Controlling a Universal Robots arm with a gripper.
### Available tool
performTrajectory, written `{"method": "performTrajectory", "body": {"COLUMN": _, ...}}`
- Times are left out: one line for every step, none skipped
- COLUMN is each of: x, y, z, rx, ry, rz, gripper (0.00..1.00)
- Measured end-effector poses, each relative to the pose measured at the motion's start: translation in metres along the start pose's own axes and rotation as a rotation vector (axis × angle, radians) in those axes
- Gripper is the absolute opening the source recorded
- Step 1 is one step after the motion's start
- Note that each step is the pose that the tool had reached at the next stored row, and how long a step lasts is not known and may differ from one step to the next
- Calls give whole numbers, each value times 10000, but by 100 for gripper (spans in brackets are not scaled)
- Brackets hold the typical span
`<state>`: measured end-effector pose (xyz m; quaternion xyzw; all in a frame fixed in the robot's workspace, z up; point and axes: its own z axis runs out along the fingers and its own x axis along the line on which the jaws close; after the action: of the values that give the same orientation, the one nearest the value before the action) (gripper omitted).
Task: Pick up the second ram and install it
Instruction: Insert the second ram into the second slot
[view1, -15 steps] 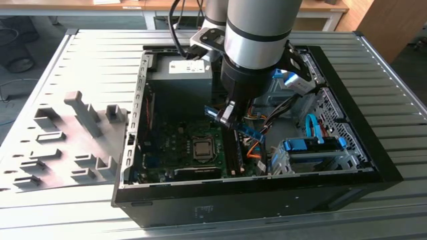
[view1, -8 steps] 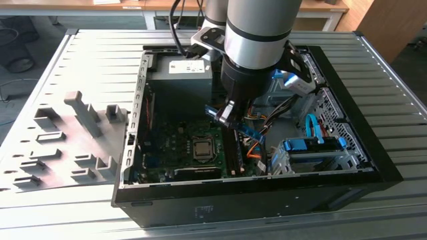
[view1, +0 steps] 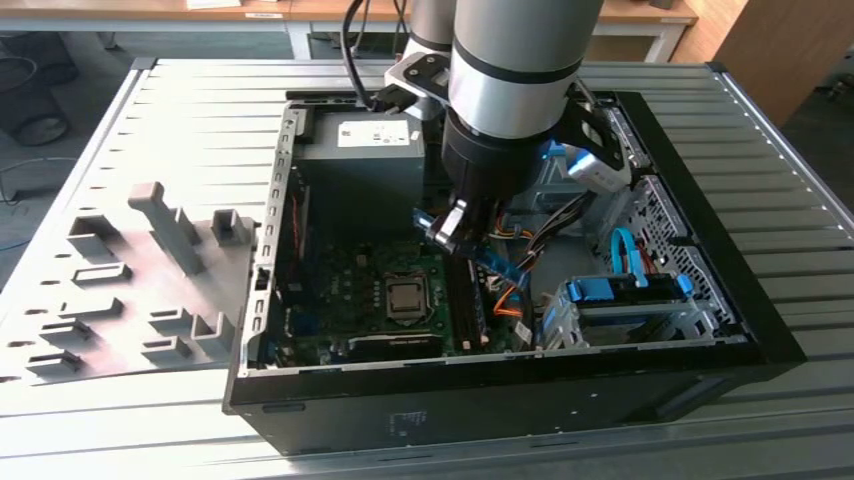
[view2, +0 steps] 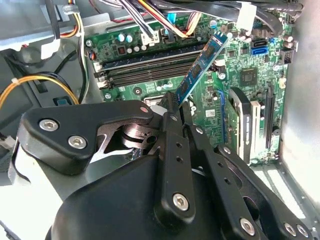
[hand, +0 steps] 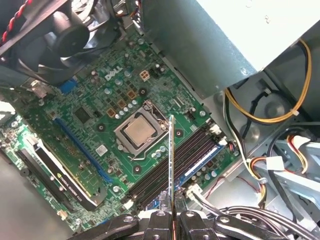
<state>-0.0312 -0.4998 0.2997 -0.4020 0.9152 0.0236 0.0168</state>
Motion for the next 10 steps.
{"method": "performTrajectory", "body": {"x": 0, "y": 0, "z": 0, "rx": 7, "ry": -3, "rz": 125, "gripper": 14}}
{"method": "performTrajectory", "body": {"x": 0, "y": 0, "z": 1, "rx": 14, "ry": -6, "rz": 256, "gripper": 14}}
{"method": "performTrajectory", "body": {"x": 0, "y": 0, "z": 1, "rx": 21, "ry": -10, "rz": 397, "gripper": 14}}
{"method": "performTrajectory", "body": {"x": 0, "y": 0, "z": 2, "rx": 28, "ry": -13, "rz": 529, "gripper": 14}}
{"method": "performTrajectory", "body": {"x": 0, "y": 0, "z": 3, "rx": 35, "ry": -17, "rz": 659, "gripper": 14}}
{"method": "performTrajectory", "body": {"x": 0, "y": 0, "z": 4, "rx": 41, "ry": -21, "rz": 786, "gripper": 14}}
{"method": "performTrajectory", "body": {"x": 0, "y": 0, "z": 5, "rx": 47, "ry": -25, "rz": 907, "gripper": 14}}
{"method": "performTrajectory", "body": {"x": 0, "y": 0, "z": 5, "rx": 53, "ry": -27, "rz": 1023, "gripper": 14}}
{"method": "performTrajectory", "body": {"x": 0, "y": 0, "z": 5, "rx": 58, "ry": -30, "rz": 1121, "gripper": 14}}
{"method": "performTrajectory", "body": {"x": 0, "y": 0, "z": 6, "rx": 63, "ry": -33, "rz": 1219, "gripper": 14}}
